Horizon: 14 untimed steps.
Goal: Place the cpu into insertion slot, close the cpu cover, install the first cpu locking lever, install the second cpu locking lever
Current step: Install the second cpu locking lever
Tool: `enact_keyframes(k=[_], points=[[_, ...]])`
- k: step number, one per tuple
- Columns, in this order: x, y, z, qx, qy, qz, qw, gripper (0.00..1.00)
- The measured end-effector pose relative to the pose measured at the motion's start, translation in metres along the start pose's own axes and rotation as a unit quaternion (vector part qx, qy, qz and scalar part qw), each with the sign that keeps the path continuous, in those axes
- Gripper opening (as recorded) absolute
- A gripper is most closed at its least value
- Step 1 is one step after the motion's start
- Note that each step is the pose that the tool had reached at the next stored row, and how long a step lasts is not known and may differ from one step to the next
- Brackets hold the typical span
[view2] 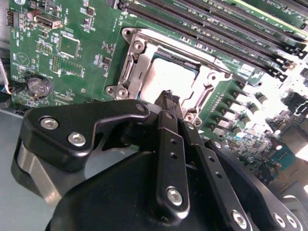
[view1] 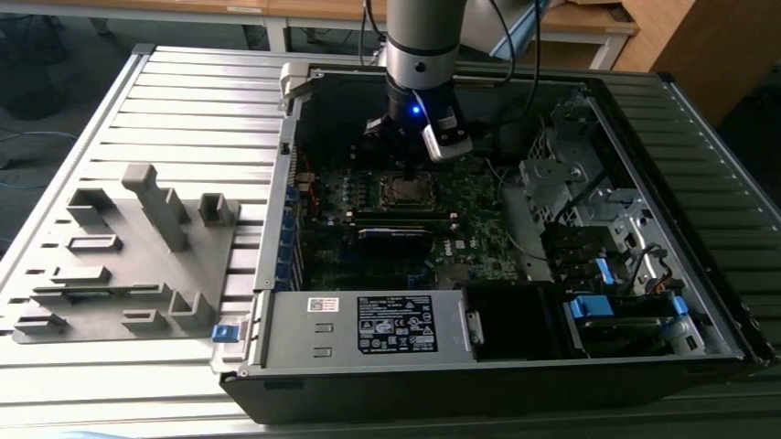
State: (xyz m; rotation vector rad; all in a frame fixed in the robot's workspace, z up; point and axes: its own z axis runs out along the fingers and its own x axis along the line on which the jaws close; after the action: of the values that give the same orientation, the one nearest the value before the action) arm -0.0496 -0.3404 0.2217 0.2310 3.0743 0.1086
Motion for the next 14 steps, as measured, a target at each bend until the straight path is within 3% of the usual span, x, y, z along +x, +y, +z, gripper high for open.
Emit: enact_keyframes(k=[14], points=[[-0.0001, 0.0001, -0.002, 0.0001, 0.0005, -0.006, 0.99998, 0.11]])
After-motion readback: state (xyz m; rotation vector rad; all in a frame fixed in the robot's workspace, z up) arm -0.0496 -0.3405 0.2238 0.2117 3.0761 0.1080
